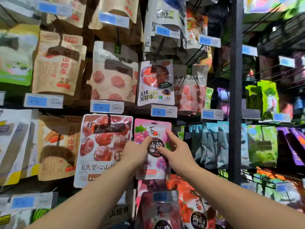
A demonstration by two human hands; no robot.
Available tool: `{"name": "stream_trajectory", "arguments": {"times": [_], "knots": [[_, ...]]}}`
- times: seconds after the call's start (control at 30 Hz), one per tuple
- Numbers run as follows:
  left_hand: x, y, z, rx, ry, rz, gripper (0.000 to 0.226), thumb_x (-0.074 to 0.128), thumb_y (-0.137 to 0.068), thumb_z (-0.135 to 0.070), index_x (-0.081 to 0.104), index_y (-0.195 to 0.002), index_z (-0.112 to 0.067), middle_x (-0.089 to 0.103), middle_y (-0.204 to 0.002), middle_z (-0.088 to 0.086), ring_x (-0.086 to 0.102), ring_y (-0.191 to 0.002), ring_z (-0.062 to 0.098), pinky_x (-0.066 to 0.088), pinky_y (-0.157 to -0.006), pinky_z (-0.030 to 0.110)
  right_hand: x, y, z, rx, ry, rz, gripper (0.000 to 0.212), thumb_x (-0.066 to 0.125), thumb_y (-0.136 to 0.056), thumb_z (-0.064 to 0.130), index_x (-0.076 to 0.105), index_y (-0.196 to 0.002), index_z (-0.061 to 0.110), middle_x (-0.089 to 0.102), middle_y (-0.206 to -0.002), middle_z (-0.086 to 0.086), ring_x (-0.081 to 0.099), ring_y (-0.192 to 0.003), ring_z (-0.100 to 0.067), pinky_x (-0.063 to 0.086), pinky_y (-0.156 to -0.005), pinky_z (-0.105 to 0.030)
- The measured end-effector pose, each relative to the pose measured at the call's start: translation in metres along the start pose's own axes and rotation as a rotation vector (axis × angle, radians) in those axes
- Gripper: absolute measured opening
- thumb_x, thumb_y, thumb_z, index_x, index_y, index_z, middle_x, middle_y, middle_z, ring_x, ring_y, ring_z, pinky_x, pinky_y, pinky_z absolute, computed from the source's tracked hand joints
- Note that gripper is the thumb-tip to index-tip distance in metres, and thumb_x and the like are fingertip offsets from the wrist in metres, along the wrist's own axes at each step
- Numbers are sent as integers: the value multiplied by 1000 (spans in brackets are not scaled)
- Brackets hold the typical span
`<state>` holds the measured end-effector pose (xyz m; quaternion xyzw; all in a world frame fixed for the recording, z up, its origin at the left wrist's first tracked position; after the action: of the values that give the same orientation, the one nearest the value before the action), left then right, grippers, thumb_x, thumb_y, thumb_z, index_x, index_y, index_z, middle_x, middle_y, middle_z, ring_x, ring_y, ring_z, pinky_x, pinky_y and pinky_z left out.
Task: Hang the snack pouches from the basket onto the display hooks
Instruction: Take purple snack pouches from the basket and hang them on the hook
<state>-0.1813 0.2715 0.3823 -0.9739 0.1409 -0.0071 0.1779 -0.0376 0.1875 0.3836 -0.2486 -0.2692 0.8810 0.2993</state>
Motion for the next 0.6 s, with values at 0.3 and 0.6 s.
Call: {"name": "stream_trajectory", "arguments": {"times": [0.3, 0.6], "knots": [[7, 11, -18, 297, -199, -46, 59, 73, -84, -27, 38, -132, -29, 63, -101, -13, 65, -93, 12, 54, -87, 39, -17, -18, 5, 4, 5, -89, 66, 66, -96, 3, 41, -155, 17, 46, -155, 0, 45, -87, 22, 40, -61, 4], [11, 6, -21, 423, -347, -73, 65, 68, -82, -30, 43, -142, -31, 58, -134, -7, 58, -118, 15, 51, -100, 45, -14, -28, 6, 42, 49, -116, 66, 67, -95, 7, 43, -155, 22, 46, -154, 3, 64, -108, -3, 46, -64, -3]]}}
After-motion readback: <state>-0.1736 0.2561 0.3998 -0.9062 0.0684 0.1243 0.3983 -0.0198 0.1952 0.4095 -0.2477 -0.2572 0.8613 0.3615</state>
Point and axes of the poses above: each hand's wrist, its own y-axis away from the middle knuckle, its own x-axis out of the palm, z = x × y, the point moved 4 cm from there along -y, towards the middle knuckle
